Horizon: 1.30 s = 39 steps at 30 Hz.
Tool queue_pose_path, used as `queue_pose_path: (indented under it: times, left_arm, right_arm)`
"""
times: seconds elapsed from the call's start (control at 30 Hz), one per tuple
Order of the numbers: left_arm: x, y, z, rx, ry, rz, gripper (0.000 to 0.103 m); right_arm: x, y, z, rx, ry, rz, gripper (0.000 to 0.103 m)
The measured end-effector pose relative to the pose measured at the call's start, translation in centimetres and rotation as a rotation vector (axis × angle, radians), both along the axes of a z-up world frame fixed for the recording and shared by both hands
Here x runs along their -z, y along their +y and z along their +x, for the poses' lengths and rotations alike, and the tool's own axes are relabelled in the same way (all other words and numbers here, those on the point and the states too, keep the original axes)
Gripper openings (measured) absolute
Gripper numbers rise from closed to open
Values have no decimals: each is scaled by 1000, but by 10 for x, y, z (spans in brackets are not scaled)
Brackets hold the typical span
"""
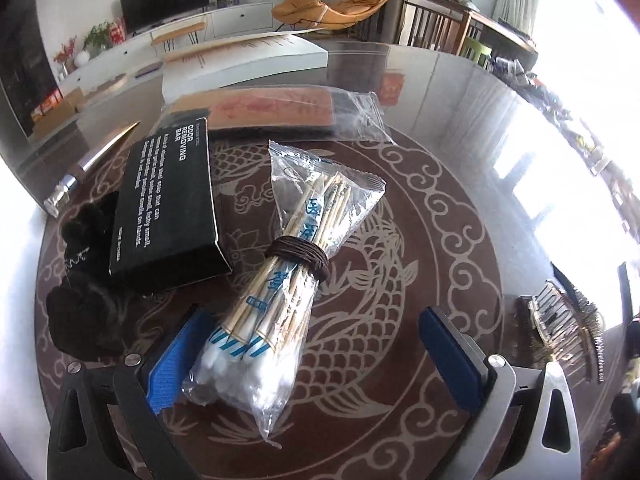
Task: Organize objects
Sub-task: 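Grasp the cotton swab bundle with the left gripper while the right gripper grasps the silver bow clip, then carry both items over the white bin and open both grippers to drop them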
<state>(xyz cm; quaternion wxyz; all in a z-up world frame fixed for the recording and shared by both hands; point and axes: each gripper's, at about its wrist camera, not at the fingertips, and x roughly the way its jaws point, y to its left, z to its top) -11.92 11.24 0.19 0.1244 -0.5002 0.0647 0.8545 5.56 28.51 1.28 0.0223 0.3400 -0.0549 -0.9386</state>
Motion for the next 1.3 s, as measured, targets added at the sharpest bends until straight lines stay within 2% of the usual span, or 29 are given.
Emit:
queue_pose_path:
  times: [0.13,0.23,0.27,0.3,0.33,0.37,0.5,0.6,0.7,0.77,0.8,0.83,0.87,0.9,1.0,1.1,1.23,1.3]
  left_arm:
    - [2,7,1,17,59,11,103]
    - [0,10,-5,32,19,-2,103]
    - [-1,7,-4,34,24,-4,92]
    - [-4,4,3,33,66,5,75]
    - [-7,2,12,34,95,9,39]
    - [-8,2,19,34,101,9,32]
    - [-7,-15,73,14,118,87,31]
    - [-7,-29,117,-30,133,147,31]
    - [-7,-32,147,-21,132,164,31]
    - [-8,-34,160,-13,125,171,31]
    - [-10,-37,166,-11,123,180,31]
    - [-13,-41,172,-11,125,191,31]
    - [-18,-46,178,-9,133,202,31]
    - [-27,-53,187,-7,154,214,31]
    - [-51,-69,203,-11,200,266,31]
    - [-70,-82,211,-16,243,304,26]
    - [-72,-93,211,-11,225,301,25]
    - [-61,-89,206,37,150,285,25]
  right_arm:
    - [12,11,-4,20,-68,-35,99]
    - [23,10,-4,15,-114,-38,99]
    - [25,10,-5,14,-126,-43,99]
    - [27,10,-6,16,-133,-50,99]
    - [28,13,-5,20,-134,-60,99]
    - [28,16,-4,25,-134,-75,99]
    - [26,16,-3,10,-145,-189,99]
    - [18,-5,-10,-2,-143,-287,99]
    - [14,-33,-43,61,-182,-234,99]
    - [23,-50,-74,78,-261,-166,99]
    - [28,-52,-82,90,-284,-148,96]
    - [31,-50,-85,108,-287,-141,74]
    - [31,-47,-83,125,-270,-134,58]
    - [30,-43,-78,117,-253,-141,50]
    - [27,-37,-63,91,-247,-104,48]
    - [20,-29,-45,45,-224,-126,48]
    - [1,-30,-23,-9,-174,-134,48]
    - [-3,-30,-15,-22,-162,-157,48]
